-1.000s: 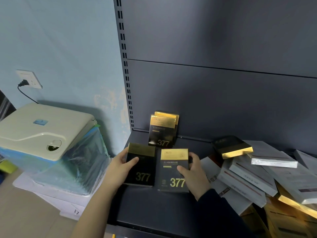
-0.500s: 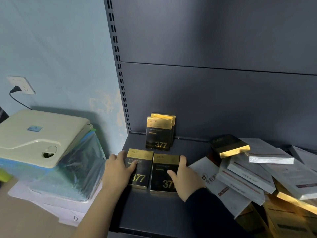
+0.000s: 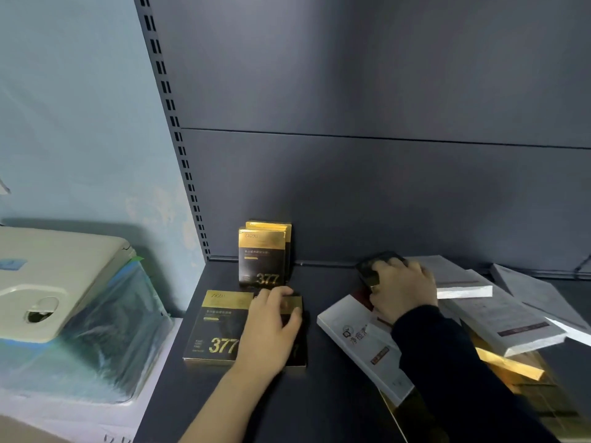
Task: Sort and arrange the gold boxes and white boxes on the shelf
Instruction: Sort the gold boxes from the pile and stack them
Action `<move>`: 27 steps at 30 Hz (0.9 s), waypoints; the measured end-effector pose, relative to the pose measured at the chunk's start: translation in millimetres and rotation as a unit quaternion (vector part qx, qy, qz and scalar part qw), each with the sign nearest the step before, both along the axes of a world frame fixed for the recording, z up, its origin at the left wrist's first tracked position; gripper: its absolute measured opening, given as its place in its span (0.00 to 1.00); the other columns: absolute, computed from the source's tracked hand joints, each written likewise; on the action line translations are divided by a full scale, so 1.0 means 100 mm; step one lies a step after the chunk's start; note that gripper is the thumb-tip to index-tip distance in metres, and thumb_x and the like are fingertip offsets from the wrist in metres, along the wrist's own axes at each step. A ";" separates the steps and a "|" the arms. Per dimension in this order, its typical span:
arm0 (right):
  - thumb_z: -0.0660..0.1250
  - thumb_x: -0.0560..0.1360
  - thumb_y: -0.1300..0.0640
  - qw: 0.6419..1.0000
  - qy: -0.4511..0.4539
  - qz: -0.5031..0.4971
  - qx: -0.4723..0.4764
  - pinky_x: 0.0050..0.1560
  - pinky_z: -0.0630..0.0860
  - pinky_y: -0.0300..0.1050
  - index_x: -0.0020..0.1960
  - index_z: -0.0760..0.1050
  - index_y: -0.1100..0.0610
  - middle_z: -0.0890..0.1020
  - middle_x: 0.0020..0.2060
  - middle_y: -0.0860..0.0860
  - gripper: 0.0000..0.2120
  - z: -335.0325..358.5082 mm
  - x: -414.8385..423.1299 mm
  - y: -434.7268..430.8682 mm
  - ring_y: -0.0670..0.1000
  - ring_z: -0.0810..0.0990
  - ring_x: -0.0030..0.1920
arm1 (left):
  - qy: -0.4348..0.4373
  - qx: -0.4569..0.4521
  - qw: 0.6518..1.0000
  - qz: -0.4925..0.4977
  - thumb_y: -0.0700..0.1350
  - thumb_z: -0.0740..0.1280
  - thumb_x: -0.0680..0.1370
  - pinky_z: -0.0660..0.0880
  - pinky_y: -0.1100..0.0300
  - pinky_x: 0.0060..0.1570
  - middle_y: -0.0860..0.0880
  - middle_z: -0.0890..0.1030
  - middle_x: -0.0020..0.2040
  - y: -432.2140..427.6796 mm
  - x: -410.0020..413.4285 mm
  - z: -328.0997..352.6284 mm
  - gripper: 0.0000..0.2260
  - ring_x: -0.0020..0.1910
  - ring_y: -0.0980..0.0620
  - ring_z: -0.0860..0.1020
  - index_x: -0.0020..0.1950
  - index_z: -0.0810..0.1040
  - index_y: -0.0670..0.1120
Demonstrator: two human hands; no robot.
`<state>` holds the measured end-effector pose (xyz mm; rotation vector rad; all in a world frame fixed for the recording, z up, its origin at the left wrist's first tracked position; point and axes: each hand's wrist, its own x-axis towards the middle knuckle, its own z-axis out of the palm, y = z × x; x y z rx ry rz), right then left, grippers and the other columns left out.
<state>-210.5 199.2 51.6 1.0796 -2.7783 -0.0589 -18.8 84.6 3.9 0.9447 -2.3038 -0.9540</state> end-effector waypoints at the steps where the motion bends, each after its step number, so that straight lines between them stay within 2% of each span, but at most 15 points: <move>1: 0.67 0.71 0.47 1.000 0.001 0.003 -0.022 0.57 0.72 0.51 0.60 0.76 0.48 0.78 0.56 0.49 0.18 -0.02 -0.02 0.02 0.55 0.74 0.59 | 0.006 0.020 1.000 -0.017 0.46 0.66 0.78 0.66 0.68 0.50 0.54 0.74 0.50 0.03 -0.04 -0.01 0.12 0.52 0.55 0.73 0.61 0.74 0.51; 3: 0.69 0.70 0.48 0.998 -0.016 0.007 -0.066 0.53 0.74 0.50 0.54 0.79 0.49 0.80 0.52 0.49 0.13 -0.06 -0.08 0.04 0.54 0.74 0.56 | 0.032 0.115 0.992 -0.037 0.44 0.66 0.78 0.67 0.73 0.45 0.53 0.77 0.46 0.09 -0.11 0.02 0.10 0.46 0.58 0.74 0.59 0.75 0.50; 5: 0.71 0.69 0.52 0.989 -0.036 0.022 -0.141 0.49 0.76 0.51 0.47 0.82 0.54 0.80 0.46 0.51 0.09 -0.11 -0.13 0.06 0.56 0.75 0.51 | 0.070 0.243 0.967 -0.043 0.41 0.64 0.79 0.68 0.76 0.39 0.52 0.78 0.42 0.15 -0.16 0.10 0.07 0.41 0.59 0.74 0.57 0.76 0.49; 8: 0.76 0.66 0.59 0.954 -0.060 0.039 -0.292 0.44 0.71 0.45 0.42 0.82 0.59 0.80 0.39 0.54 0.07 -0.11 -0.19 0.09 0.56 0.75 0.43 | 0.119 0.382 0.915 -0.043 0.38 0.61 0.80 0.72 0.69 0.37 0.49 0.81 0.42 0.22 -0.26 0.21 0.08 0.38 0.57 0.76 0.52 0.78 0.49; 11: 0.77 0.64 0.61 0.920 -0.049 0.057 -0.386 0.43 0.67 0.42 0.41 0.82 0.59 0.80 0.38 0.52 0.08 0.02 -0.05 0.12 0.54 0.73 0.42 | 0.181 0.490 0.850 -0.069 0.39 0.61 0.81 0.77 0.62 0.41 0.47 0.85 0.43 0.29 -0.33 0.31 0.07 0.40 0.53 0.82 0.55 0.77 0.45; 14: 0.77 0.64 0.58 0.906 -0.021 0.117 -0.406 0.42 0.69 0.42 0.40 0.81 0.58 0.81 0.40 0.52 0.08 0.13 0.32 0.15 0.54 0.75 0.43 | 0.231 0.582 0.775 -0.084 0.48 0.60 0.82 0.80 0.54 0.46 0.40 0.85 0.52 0.31 -0.39 0.37 0.12 0.49 0.43 0.84 0.64 0.72 0.47; 16: 0.73 0.65 0.52 0.906 0.019 0.170 -0.388 0.41 0.73 0.45 0.40 0.82 0.56 0.81 0.41 0.51 0.08 0.10 0.60 0.16 0.55 0.76 0.44 | 0.261 0.617 0.737 -0.089 0.53 0.57 0.82 0.81 0.52 0.43 0.38 0.85 0.52 0.27 -0.39 0.39 0.15 0.45 0.43 0.85 0.66 0.71 0.48; 18: 0.69 0.66 0.48 0.907 0.029 0.220 -0.358 0.42 0.76 0.50 0.40 0.81 0.53 0.81 0.43 0.50 0.10 -0.05 0.80 0.16 0.56 0.78 0.45 | 0.293 0.598 0.741 -0.084 0.50 0.60 0.81 0.82 0.53 0.41 0.39 0.84 0.50 0.21 -0.34 0.36 0.14 0.42 0.46 0.84 0.63 0.75 0.45; 20: 0.69 0.66 0.45 0.902 -0.016 0.259 -0.344 0.46 0.77 0.50 0.40 0.81 0.51 0.80 0.46 0.48 0.10 -0.24 0.90 0.17 0.53 0.78 0.47 | 0.317 0.548 0.771 -0.064 0.41 0.64 0.80 0.81 0.55 0.39 0.40 0.83 0.51 0.11 -0.22 0.31 0.09 0.44 0.47 0.83 0.59 0.77 0.44; 22: 0.70 0.68 0.44 0.884 -0.140 0.237 -0.377 0.53 0.75 0.44 0.44 0.80 0.49 0.77 0.52 0.46 0.10 -0.32 0.95 0.18 0.48 0.77 0.52 | 0.308 0.510 0.801 -0.055 0.39 0.65 0.79 0.80 0.55 0.41 0.41 0.84 0.52 0.01 -0.06 0.27 0.10 0.46 0.46 0.83 0.58 0.78 0.45; 24: 0.69 0.72 0.46 0.850 -0.301 0.140 -0.410 0.56 0.74 0.39 0.56 0.76 0.46 0.74 0.57 0.44 0.13 -0.30 0.97 0.19 0.42 0.75 0.57 | 0.291 0.500 0.814 -0.048 0.39 0.65 0.78 0.81 0.54 0.44 0.41 0.84 0.54 -0.07 0.10 0.23 0.11 0.49 0.45 0.83 0.60 0.79 0.46; 25: 0.68 0.74 0.49 0.796 -0.417 0.089 -0.429 0.56 0.75 0.40 0.61 0.73 0.46 0.75 0.59 0.46 0.16 -0.30 0.97 0.17 0.42 0.76 0.57 | 0.284 0.494 0.820 -0.046 0.40 0.65 0.78 0.81 0.53 0.46 0.41 0.84 0.55 -0.09 0.16 0.21 0.11 0.51 0.44 0.83 0.60 0.79 0.46; 26: 0.68 0.75 0.52 0.715 -0.536 0.045 -0.448 0.56 0.77 0.42 0.65 0.70 0.48 0.77 0.59 0.49 0.19 -0.28 0.97 0.13 0.44 0.78 0.57 | 0.276 0.483 0.830 -0.047 0.40 0.65 0.79 0.81 0.51 0.48 0.41 0.84 0.56 -0.10 0.21 0.19 0.11 0.52 0.43 0.83 0.60 0.79 0.46; 27: 0.67 0.76 0.54 0.642 -0.615 0.015 -0.458 0.55 0.79 0.46 0.68 0.68 0.50 0.79 0.58 0.52 0.22 -0.28 0.97 0.09 0.47 0.80 0.57 | 0.265 0.463 0.844 -0.049 0.41 0.65 0.79 0.80 0.50 0.51 0.42 0.84 0.56 -0.09 0.25 0.19 0.10 0.53 0.43 0.83 0.60 0.79 0.47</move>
